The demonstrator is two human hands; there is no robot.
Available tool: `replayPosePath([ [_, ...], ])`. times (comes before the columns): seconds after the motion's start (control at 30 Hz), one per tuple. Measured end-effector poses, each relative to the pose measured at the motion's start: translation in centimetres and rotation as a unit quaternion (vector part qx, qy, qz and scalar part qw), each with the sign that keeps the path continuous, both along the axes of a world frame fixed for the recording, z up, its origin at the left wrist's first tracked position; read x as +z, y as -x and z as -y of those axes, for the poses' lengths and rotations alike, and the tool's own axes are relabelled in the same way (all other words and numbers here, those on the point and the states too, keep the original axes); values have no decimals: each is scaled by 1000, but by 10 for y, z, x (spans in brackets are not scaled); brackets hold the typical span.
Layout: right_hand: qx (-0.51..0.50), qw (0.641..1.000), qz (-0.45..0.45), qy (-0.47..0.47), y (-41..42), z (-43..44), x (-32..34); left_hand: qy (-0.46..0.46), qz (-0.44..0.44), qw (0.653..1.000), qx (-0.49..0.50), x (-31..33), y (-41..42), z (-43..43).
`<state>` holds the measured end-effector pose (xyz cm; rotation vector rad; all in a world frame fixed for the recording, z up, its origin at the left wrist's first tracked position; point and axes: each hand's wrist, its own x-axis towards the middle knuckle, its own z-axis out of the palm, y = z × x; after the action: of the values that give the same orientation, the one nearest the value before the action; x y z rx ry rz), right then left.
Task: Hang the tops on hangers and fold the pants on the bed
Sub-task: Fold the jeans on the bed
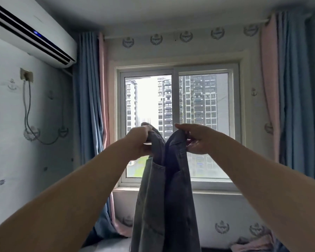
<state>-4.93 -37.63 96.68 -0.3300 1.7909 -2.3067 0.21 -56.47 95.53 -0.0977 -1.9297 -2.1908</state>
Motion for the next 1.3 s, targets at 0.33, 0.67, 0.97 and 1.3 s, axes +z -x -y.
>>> replayPosePath([
  [0.33,103,993,-19,-61,-45,18,14,168,-117,979,-19,-39,-9,-20],
  [0.67,-237,907,-279,-206,-12,-36,-49,29,-137,990,32,-52,4,7],
  [0.97,30,997,-68,-5,-2,-41,-109,25,-83,994,-70,-53,-8,46],
  [1.3,-183,948,-237,-104,-34,12,-29,107,-126,985,49,-38,-6,111],
])
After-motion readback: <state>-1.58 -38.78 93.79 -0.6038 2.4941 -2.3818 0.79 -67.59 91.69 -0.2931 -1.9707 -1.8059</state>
